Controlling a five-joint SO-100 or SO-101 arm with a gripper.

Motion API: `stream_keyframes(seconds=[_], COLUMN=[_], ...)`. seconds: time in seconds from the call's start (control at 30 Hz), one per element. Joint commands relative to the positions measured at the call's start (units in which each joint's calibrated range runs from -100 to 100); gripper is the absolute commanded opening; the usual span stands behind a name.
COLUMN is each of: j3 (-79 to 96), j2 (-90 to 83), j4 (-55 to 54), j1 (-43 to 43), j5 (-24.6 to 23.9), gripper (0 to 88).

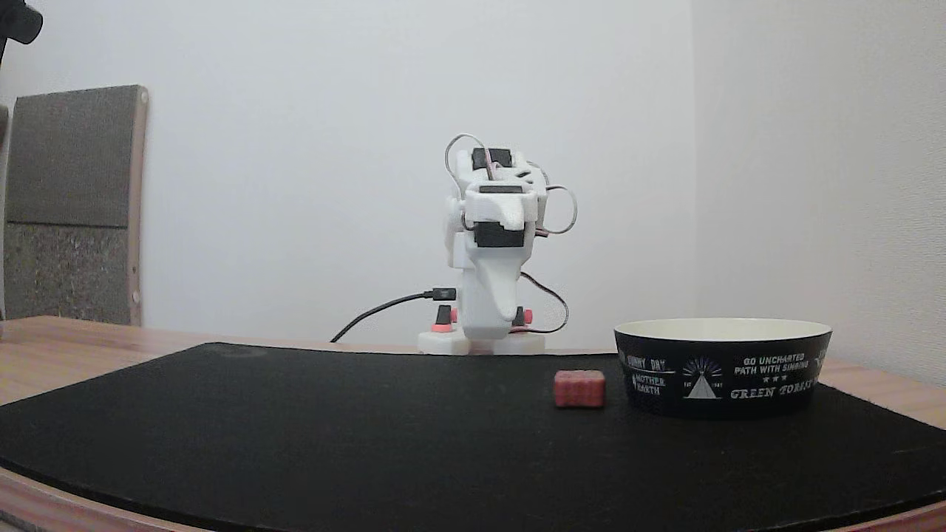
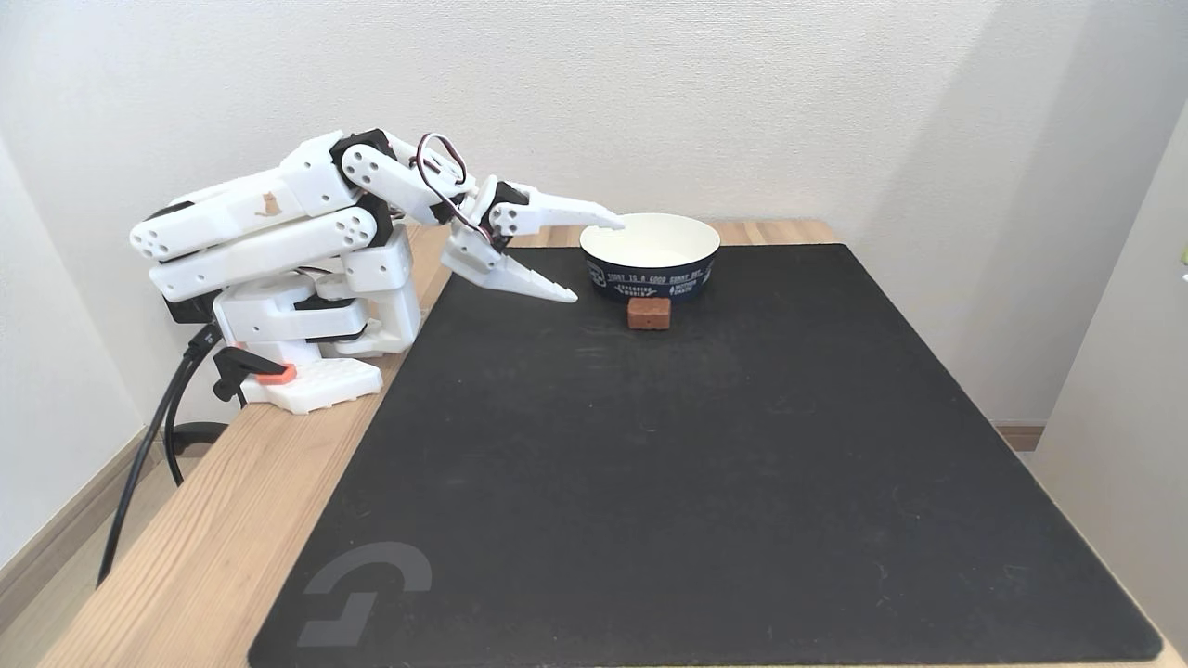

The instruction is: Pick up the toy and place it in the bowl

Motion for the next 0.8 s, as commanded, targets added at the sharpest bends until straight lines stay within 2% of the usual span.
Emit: stream_keyframes(seconds=[0.0,0.13,0.3,0.47,0.6,0.77], j3=[0.4,-1.7,-18.0,-39.2,-46.3,-55.7], j2=[0.0,1.6,22.5,53.7,64.6,74.3], j4=[-0.3,-0.3,-0.3,0.5,0.6,4.1], j1=[1.0,3.3,3.1,2.9,0.1,-5.7], j5=[-0.1,0.0,-0.2,-0.2,-0.3,-5.9], gripper=[37.6,38.1,38.1,38.1,38.1,38.1])
